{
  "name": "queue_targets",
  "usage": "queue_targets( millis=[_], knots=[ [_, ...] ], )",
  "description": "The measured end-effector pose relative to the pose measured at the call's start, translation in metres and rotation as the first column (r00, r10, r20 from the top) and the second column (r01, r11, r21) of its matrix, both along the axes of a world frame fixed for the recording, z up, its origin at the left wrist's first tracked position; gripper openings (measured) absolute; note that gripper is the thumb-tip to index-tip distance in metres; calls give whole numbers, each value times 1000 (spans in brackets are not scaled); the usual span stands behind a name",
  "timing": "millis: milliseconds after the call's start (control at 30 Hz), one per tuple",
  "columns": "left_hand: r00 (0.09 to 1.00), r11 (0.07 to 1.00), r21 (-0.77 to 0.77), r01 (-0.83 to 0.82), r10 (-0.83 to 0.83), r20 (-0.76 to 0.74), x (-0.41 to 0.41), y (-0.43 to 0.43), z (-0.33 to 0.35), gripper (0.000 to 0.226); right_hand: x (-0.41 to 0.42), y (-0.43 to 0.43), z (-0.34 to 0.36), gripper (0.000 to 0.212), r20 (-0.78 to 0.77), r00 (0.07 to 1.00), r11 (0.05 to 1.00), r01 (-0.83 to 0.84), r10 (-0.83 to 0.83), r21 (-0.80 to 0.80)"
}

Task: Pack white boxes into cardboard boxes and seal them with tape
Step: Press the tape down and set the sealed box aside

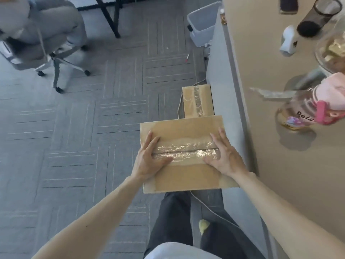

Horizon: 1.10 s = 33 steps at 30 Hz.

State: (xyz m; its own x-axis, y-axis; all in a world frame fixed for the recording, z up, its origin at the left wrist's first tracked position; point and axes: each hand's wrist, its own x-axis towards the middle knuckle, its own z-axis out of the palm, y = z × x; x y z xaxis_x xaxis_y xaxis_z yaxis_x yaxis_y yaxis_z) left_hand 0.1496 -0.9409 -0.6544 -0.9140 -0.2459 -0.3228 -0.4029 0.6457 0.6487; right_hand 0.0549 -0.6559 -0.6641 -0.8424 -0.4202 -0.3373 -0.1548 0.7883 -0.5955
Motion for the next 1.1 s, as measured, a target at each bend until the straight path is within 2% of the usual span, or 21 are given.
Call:
queue_targets(
  millis=[300, 633, 867, 1100],
  knots=[
    [994, 995, 46, 83, -87, 73, -109, -32, -161, 91, -75, -26, -153, 94, 54, 988, 989, 146, -146, 10],
    [996, 994, 79, 78, -81, 35, -142, -18, -330, 91, -106, -11, -314, 92, 62, 986, 988, 155, -156, 24],
    [997, 996, 77, 55, -58, 44, -157, -14, -399, 92, -133, -7, -382, 95, 38, 994, 994, 102, -103, 35],
    [997, 996, 51, 71, -72, 26, -179, -22, -439, 96, -156, -13, -419, 95, 7, 997, 996, 73, -74, 41]
  ],
)
